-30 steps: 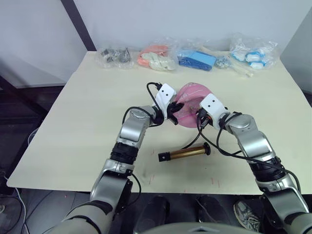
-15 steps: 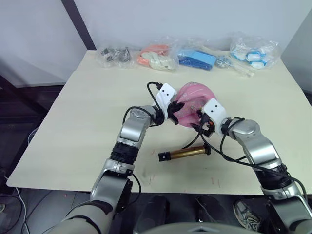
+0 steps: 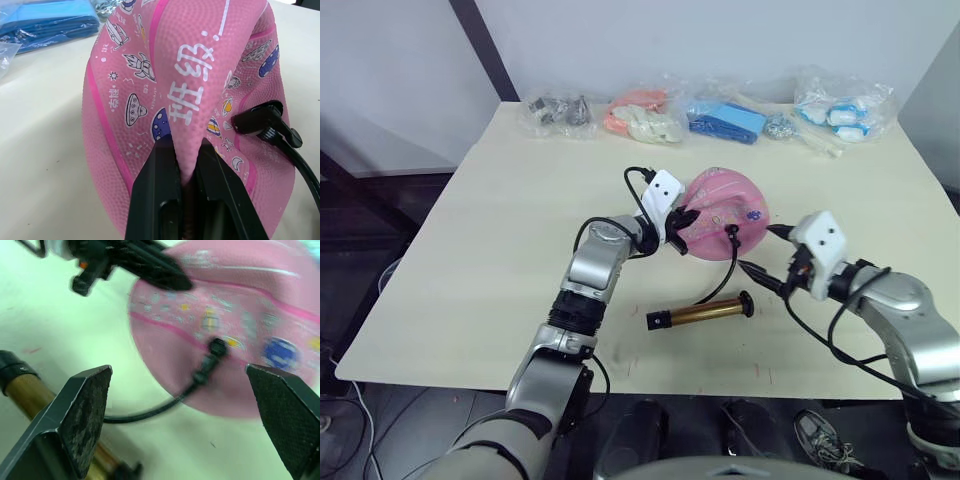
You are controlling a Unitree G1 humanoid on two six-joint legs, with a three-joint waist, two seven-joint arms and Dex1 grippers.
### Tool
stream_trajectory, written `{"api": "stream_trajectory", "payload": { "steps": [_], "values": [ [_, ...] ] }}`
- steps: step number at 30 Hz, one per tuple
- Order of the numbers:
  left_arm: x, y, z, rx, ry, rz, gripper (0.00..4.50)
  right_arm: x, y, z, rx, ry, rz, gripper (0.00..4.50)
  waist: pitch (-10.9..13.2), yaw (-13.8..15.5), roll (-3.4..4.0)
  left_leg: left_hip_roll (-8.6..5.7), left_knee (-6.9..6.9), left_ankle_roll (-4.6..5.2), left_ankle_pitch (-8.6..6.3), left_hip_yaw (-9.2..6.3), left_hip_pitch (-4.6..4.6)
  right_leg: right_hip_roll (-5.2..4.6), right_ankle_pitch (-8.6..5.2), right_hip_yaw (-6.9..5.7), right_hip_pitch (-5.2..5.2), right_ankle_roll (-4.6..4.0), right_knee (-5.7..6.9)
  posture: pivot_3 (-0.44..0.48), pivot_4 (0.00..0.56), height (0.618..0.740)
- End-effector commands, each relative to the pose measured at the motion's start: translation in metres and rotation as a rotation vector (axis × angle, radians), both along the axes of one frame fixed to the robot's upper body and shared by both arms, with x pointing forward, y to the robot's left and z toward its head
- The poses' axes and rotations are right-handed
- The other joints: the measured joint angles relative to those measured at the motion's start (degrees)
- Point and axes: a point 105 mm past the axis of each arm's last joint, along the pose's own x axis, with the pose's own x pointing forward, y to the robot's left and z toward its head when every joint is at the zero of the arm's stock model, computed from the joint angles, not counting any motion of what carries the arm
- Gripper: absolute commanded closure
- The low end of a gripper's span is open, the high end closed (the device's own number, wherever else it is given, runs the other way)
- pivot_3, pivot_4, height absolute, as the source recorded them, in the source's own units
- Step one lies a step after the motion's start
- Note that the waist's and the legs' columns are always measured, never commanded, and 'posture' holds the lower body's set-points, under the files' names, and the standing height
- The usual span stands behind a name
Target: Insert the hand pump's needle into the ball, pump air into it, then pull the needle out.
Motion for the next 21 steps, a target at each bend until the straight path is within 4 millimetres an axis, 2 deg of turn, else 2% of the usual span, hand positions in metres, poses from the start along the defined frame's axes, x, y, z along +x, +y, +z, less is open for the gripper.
{"api": "stream_trajectory", "payload": {
  "steps": [1,9,15,21],
  "values": [
    [-0.005,-0.002,-0.027,0.044,0.092,-0.007,4.5,-0.021,-0.015,0.027,0.086,-0.126,0.059,0.02,0.01,0.11,0.0,0.01,0.0,0.0,0.0,-0.01,0.0,0.01,0.0,-0.01,0.02,0.0,0.0,0.0,0.15,0.74],
    [-0.005,-0.004,-0.026,0.046,0.084,-0.02,4.5,-0.051,-0.05,0.032,0.164,-0.153,0.134,0.02,0.06,0.08,-0.06,0.0,0.17,0.05,-0.02,0.12,0.01,0.02,0.01,0.07,0.07,-0.02,0.03,0.0,0.15,0.74],
    [-0.007,-0.005,-0.022,0.04,0.073,-0.033,4.5,-0.058,-0.067,0.031,0.162,-0.18,0.12,0.02,0.07,0.05,-0.07,0.0,0.25,0.12,-0.06,0.23,0.04,0.03,0.05,0.18,0.11,-0.07,0.05,0.0,0.15,0.74],
    [-0.007,-0.006,-0.016,0.032,0.054,-0.044,1.98,-0.059,-0.07,0.027,0.16,-0.195,0.113,0.0,0.1,0.03,-0.09,0.0,0.28,0.12,-0.06,0.29,0.02,0.04,0.07,0.26,0.08,-0.11,0.06,0.0,0.15,0.74]
  ]
}}
